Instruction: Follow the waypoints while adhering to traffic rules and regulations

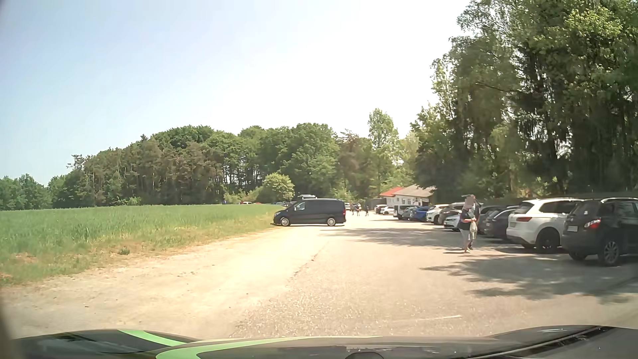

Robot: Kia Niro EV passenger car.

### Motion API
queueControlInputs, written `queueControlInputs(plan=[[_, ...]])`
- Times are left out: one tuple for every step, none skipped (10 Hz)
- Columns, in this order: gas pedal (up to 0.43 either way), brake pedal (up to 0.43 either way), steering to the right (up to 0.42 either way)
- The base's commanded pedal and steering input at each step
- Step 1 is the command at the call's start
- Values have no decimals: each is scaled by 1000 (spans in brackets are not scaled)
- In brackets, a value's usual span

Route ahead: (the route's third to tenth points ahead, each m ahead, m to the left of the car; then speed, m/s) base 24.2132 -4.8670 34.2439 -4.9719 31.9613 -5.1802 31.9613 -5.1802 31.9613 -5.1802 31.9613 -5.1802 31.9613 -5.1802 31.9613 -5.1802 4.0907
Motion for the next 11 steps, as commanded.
queueControlInputs(plan=[[0, 0, 53], [0, 0, 57], [0, 0, 59], [0, 0, 60], [0, 0, 60], [0, 0, 61], [0, 0, 62], [0, 0, 62], [0, 0, 62], [0, 0, 63], [0, 0, 63]])
